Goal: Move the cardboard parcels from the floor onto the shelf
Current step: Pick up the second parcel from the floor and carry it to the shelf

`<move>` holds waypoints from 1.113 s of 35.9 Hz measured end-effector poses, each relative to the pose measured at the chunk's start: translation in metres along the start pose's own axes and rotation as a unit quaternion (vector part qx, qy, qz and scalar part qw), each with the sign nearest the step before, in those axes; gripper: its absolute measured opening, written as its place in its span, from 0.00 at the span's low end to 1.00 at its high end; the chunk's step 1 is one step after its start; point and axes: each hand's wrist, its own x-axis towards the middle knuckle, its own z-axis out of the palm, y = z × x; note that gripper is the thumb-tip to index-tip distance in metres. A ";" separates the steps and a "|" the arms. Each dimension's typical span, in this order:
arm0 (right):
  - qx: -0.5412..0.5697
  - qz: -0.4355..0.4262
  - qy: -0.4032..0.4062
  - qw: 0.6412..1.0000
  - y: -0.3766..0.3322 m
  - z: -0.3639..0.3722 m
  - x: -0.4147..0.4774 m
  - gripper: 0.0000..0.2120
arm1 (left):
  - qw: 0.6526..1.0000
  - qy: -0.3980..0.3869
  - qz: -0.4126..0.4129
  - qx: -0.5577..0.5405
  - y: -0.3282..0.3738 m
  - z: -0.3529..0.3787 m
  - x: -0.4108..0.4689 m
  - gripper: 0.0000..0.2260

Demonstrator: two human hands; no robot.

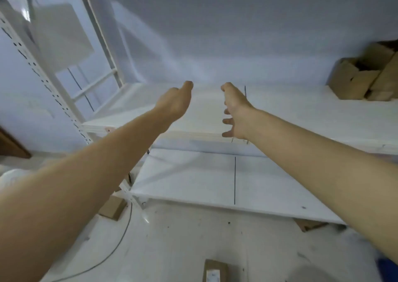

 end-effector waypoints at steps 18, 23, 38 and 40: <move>0.021 0.296 0.048 0.954 0.346 0.004 0.114 0.27 | 0.957 -0.175 -0.223 0.065 -0.301 0.218 -0.001 0.27; -0.004 0.363 0.067 0.929 0.451 0.009 0.137 0.30 | 0.933 -0.208 -0.278 0.097 -0.391 0.280 -0.030 0.25; 0.037 0.495 0.099 0.862 0.689 0.018 0.184 0.19 | 0.869 -0.241 -0.426 0.072 -0.598 0.425 -0.053 0.15; 0.041 0.501 0.108 0.858 0.716 0.021 0.193 0.17 | 0.867 -0.247 -0.428 0.069 -0.618 0.439 -0.051 0.16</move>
